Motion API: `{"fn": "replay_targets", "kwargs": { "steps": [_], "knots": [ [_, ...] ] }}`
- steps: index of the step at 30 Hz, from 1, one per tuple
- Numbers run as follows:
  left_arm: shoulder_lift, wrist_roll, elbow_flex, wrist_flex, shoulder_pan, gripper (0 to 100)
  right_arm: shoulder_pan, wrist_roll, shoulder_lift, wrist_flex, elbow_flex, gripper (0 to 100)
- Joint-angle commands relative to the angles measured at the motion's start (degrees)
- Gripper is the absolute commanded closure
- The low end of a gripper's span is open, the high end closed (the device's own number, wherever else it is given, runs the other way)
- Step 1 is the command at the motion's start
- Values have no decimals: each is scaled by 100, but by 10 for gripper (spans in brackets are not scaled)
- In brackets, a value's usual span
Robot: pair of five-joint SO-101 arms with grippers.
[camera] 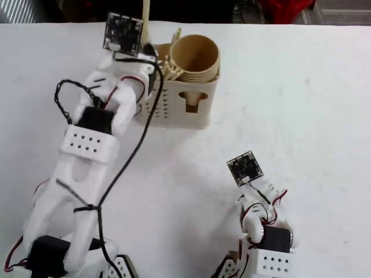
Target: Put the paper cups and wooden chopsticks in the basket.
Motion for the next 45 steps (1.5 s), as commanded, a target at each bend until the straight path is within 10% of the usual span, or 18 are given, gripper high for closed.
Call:
{"fn": "replay_targets", "kwargs": {
  "steps": [1,13,30,45],
  "knots": [
    [-22,62,334,-510,-145,980,-40,-18,-31,4,35,978],
    [-13,9,1565,-1714,-312,976,-22,-18,-31,4,35,978],
    [-75,9,1521,-1459,-330,910,-4,-18,-31,4,35,978],
    [-1780,123,-738,1996,-400,910,-4,-18,-31,4,35,981]
  ]
}}
